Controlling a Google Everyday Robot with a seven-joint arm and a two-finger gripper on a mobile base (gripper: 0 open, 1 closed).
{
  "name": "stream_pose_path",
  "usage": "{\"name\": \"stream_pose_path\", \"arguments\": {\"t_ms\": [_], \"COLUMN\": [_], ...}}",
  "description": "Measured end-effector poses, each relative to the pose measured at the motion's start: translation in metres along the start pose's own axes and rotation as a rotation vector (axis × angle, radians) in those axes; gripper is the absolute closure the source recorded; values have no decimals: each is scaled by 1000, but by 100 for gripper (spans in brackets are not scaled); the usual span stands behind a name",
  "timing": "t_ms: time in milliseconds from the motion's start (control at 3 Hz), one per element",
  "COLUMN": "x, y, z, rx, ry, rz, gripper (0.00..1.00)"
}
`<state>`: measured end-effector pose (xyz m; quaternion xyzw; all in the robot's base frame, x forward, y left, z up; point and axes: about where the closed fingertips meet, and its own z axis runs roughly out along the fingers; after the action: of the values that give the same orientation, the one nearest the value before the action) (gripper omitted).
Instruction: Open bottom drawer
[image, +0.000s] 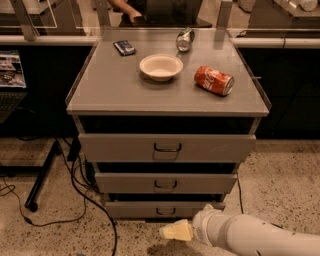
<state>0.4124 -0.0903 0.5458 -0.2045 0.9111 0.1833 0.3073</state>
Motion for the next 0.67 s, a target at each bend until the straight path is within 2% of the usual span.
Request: {"name": "stream_pose_path", "arguments": {"t_ms": [333,667], "x": [-9,-9], "y": [-11,-11], "z": [7,7], "rx": [37,37], "ry": [-51,-51], "rz": [12,12], "gripper": [26,50]}}
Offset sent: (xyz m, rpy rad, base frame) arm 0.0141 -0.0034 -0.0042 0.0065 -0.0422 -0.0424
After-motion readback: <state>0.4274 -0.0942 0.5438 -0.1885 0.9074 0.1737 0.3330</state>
